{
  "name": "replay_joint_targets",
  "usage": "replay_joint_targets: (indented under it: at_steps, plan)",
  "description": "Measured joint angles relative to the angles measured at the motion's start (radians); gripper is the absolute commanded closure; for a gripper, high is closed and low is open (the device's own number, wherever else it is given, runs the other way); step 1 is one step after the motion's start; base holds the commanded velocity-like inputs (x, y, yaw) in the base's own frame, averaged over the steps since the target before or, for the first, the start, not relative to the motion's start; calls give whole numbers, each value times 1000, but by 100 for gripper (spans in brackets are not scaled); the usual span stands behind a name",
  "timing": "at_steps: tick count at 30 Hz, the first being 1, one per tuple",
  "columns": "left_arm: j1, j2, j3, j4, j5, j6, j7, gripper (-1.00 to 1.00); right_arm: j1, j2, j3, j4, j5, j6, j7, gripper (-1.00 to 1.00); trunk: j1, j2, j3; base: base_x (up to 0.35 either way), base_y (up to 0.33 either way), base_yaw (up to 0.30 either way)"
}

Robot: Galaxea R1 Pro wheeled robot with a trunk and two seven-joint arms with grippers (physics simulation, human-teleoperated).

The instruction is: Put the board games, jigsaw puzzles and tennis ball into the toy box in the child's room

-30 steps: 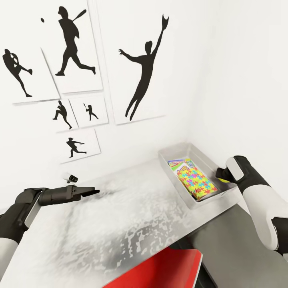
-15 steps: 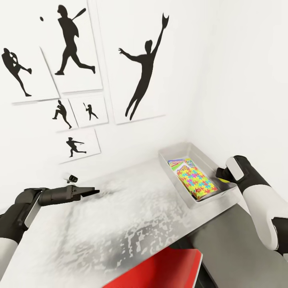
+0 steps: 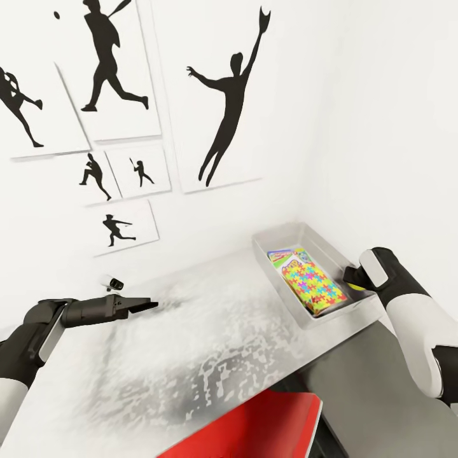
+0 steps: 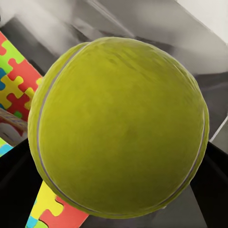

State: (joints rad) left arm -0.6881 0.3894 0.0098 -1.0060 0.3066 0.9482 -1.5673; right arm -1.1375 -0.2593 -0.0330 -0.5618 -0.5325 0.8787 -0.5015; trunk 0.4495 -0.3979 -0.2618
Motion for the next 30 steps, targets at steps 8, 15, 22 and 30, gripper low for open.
replay_joint_targets:
  at_steps: [8, 15, 22, 30]
  plan:
    - [0, 0, 0, 0, 0, -1, 0, -100, 0, -1, 0, 0, 0, 0, 1, 100, 0, 0, -11, 0, 0, 0]
    - [0, 0, 0, 0, 0, -1, 0, -100, 0, 0, 0, 0, 0, 1, 1, 100, 0, 0, -12, 0, 0, 0]
    - [0, 0, 0, 0, 0, -1, 0, -100, 0, 0, 0, 0, 0, 1, 1, -100, 0, 0, -12, 0, 0, 0]
    - [0, 1, 0, 0, 0, -1, 0, -100, 0, 0, 0, 0, 0, 1, 0, -100, 0, 0, -12, 0, 0, 0]
